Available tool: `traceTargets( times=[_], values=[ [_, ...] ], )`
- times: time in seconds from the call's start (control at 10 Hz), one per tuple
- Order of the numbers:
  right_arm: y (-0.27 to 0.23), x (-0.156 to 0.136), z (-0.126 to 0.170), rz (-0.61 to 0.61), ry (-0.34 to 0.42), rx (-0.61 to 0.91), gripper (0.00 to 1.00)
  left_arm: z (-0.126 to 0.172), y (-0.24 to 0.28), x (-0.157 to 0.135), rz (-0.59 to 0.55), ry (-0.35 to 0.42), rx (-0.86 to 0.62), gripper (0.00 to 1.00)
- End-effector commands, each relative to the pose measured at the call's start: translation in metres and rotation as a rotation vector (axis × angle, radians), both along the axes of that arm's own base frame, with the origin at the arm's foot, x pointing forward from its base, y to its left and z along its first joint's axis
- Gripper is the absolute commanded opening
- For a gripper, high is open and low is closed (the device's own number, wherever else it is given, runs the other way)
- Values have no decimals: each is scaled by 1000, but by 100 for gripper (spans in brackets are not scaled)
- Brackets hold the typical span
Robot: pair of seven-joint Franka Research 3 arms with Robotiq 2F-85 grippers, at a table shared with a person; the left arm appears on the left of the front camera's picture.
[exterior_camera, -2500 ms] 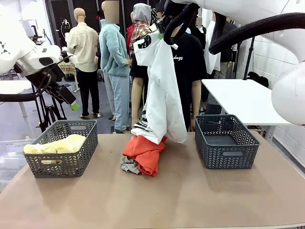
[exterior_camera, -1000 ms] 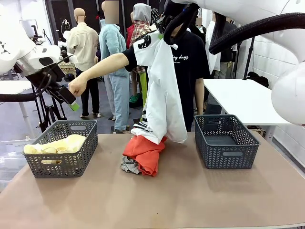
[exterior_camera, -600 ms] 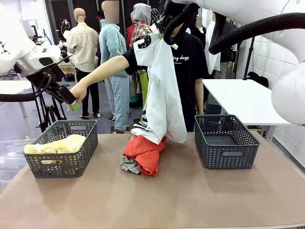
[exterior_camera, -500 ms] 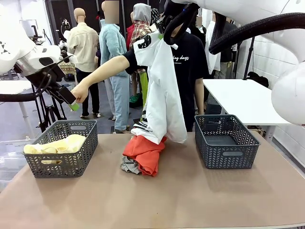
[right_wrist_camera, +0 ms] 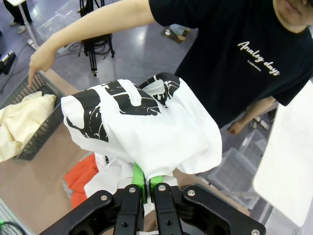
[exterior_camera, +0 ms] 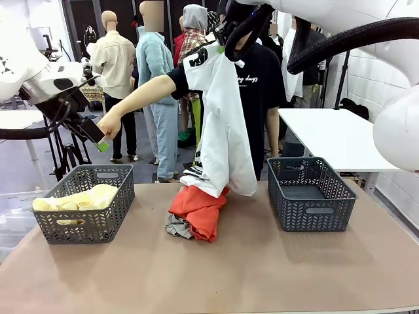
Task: Sort the tops and bottoms.
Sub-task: Sort the clothes according to human instructions.
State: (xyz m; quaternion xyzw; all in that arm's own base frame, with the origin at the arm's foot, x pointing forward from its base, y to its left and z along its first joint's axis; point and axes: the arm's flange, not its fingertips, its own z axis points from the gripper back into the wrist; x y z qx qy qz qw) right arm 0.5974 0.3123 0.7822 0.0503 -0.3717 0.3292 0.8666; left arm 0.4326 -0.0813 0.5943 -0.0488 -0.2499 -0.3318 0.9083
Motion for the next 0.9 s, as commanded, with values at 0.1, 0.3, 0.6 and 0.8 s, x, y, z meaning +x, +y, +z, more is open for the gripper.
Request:
traceTargets(
  times=[0.1, 0.3, 0.6, 0.8],
  values=[
    [-1, -4, 4, 0, -3, 5, 0, 1, 1, 0, -9, -2, 8, 99],
    [-1, -4, 4, 0, -3, 5, 0, 1, 1, 0, -9, -2, 8, 99],
    [0, 0, 0, 0, 0, 0, 0, 0, 0, 0, 0, 0, 0, 99],
    [35, 11, 12, 99, -28, 94, 0, 3, 25, -45, 53, -7, -7, 99]
  ],
)
